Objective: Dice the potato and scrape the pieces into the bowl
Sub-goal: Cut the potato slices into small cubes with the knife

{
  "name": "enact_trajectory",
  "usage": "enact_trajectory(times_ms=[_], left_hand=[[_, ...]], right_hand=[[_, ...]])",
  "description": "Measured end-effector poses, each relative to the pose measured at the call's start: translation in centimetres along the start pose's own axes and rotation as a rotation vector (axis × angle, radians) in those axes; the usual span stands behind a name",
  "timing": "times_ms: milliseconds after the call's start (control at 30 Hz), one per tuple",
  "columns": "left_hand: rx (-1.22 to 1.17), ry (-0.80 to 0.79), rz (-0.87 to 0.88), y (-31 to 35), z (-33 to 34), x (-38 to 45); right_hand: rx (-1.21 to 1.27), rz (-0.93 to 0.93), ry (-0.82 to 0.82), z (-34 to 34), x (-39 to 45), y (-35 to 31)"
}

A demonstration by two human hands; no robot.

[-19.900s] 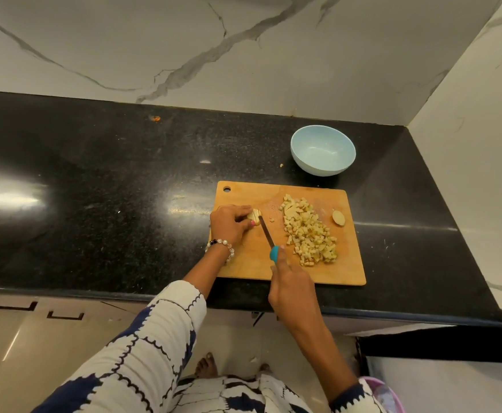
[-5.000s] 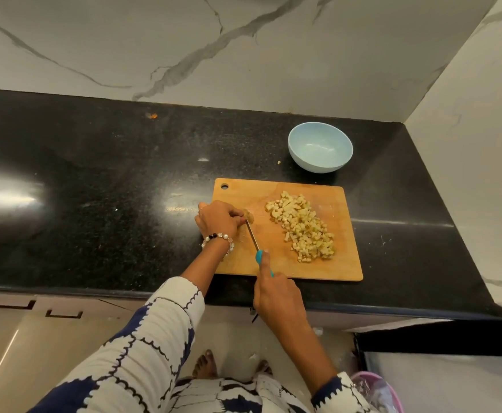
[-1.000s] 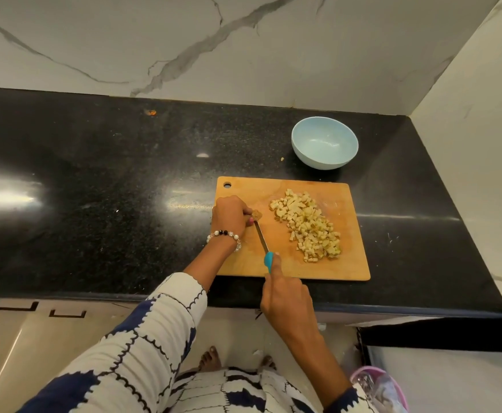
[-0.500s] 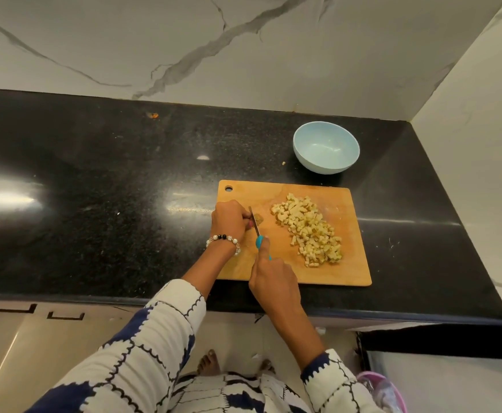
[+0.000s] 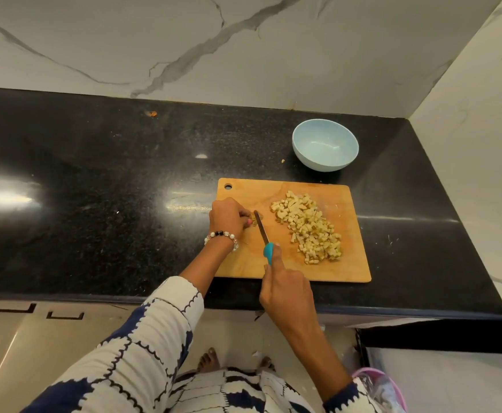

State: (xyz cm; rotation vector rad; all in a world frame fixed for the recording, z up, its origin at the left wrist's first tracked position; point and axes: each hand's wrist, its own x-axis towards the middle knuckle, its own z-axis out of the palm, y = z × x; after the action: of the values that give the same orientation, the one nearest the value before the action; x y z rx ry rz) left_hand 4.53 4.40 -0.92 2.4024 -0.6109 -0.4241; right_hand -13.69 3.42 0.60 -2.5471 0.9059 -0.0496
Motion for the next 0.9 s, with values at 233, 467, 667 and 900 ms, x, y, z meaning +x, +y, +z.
enact_trajectory(times_ms=[233, 467, 667, 900], left_hand=[[0.02, 0.019, -0.008, -0.4, -0.3, -0.1], [0.068, 0.043, 0.034, -0.2, -0.3, -0.2], [0.086, 0.065, 0.028, 0.0, 0.0, -0.6], [-0.018, 0.014, -0.01, -0.4, -0.4, -0.3]], right_hand=[[-0.086, 0.014, -0.065, 1.1, 2.2, -1.0], [-0.184, 0.016, -0.094, 1.5, 2.2, -1.8], [-0.189, 0.014, -0.151, 1.4, 1.4, -1.7], [-0.066, 0.007, -0.047, 0.7, -0.9, 1.0]])
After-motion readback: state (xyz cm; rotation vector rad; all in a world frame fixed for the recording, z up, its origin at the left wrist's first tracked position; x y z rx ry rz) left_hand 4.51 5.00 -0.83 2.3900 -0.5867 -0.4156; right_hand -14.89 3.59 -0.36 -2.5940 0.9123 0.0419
